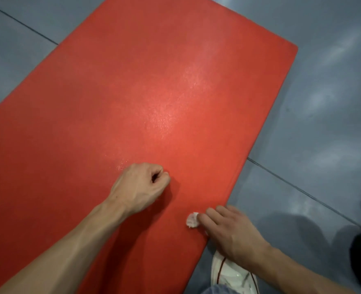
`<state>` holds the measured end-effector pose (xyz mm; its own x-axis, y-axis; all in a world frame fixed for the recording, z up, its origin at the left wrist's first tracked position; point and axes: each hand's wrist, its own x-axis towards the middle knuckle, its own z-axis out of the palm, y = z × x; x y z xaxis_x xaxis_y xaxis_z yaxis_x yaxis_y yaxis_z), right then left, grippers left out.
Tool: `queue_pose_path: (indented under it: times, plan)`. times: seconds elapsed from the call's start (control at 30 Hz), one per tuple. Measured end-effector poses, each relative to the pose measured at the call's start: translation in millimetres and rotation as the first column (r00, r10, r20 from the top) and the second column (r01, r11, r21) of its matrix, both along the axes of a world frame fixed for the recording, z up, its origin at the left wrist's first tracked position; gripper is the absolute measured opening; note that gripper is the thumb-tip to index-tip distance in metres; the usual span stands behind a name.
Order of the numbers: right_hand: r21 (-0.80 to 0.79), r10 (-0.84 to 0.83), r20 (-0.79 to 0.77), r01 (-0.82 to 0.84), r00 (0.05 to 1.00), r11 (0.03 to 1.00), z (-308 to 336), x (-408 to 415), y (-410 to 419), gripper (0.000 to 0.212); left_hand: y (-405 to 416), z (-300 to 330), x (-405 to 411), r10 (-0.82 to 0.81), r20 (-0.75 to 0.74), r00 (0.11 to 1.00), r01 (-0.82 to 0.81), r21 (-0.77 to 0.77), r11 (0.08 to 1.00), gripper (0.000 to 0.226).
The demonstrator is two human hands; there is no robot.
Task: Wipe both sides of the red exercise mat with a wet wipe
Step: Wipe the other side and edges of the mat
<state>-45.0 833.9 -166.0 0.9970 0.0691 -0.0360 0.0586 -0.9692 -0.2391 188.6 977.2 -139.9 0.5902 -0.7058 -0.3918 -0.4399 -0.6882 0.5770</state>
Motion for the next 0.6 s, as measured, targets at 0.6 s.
queue_pose_path:
  times: [0.6]
  plan:
    - [-0.021, 0.040, 0.089, -0.039, 0.995, 0.999, -9.3, 27.5, -58.8, 0.024, -93.0, -10.0, 62.4, -0.060, 0.078, 0.995, 0.048, 0.148, 0.988, 0.040]
